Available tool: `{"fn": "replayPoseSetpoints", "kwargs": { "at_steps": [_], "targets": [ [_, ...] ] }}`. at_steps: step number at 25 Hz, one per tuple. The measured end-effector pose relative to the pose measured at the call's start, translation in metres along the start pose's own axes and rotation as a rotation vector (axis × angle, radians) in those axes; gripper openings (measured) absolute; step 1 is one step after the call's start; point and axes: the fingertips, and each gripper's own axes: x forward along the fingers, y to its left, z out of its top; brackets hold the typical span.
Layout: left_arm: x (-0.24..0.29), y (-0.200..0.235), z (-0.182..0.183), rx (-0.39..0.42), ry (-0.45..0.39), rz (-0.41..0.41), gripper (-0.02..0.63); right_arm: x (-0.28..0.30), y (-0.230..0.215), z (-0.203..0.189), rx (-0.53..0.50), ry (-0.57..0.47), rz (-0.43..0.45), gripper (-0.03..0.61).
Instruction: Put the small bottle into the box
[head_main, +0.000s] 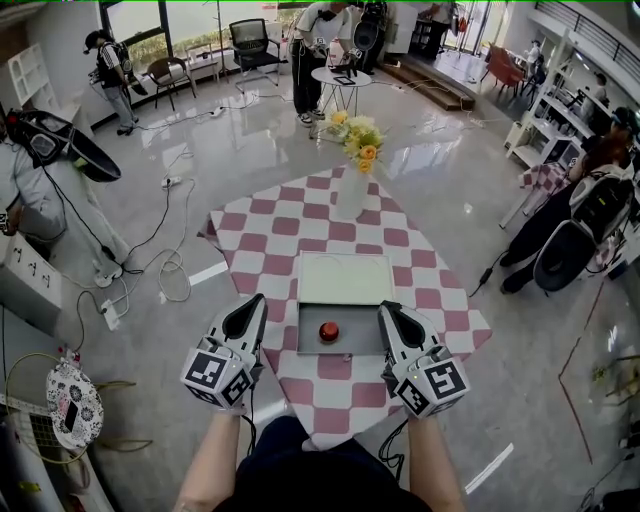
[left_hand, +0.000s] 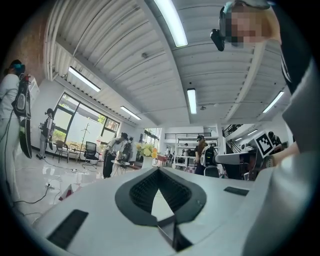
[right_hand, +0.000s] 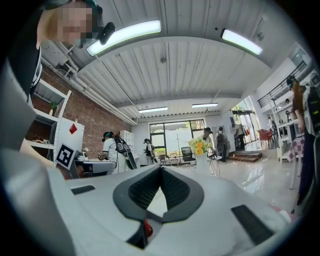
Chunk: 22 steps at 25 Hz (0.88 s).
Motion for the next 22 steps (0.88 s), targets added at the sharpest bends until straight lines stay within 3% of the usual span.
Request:
{"fn": "replayPoseSetpoints", "kwargs": {
  "at_steps": [22],
  "targets": [
    [-0.0082,0.0106,0.0060,-0.009,-0.009,0.004,0.000,0.0040,0.0106,0.0029,0.027,-0.016,-0.004,0.005]
  ]
}}
